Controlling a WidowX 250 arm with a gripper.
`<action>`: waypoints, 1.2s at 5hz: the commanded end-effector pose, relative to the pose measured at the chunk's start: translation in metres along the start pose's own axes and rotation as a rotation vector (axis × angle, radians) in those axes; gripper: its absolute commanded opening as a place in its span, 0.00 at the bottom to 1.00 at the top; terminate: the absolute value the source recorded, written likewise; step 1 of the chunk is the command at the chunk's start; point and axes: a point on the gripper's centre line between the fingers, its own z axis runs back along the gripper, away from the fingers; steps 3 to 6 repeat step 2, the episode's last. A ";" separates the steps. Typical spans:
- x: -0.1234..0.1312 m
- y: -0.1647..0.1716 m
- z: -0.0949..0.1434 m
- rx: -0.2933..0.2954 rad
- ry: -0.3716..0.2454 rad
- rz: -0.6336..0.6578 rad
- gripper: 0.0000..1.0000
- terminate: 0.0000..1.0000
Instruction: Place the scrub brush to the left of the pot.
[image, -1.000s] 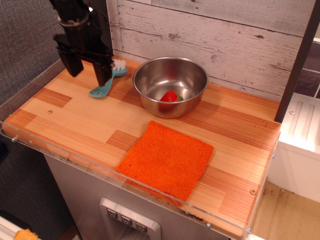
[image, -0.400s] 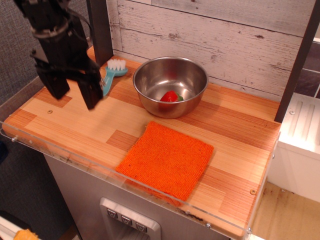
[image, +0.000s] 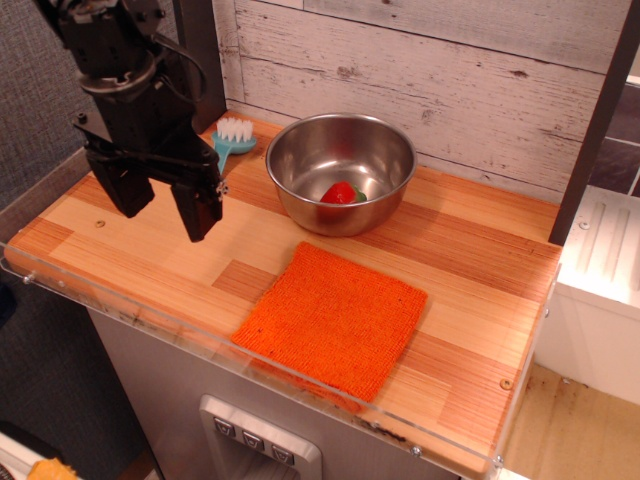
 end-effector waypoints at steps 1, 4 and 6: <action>0.001 0.004 0.007 0.003 0.019 -0.017 1.00 0.00; 0.001 0.004 0.007 0.003 0.019 -0.017 1.00 1.00; 0.001 0.004 0.007 0.003 0.019 -0.017 1.00 1.00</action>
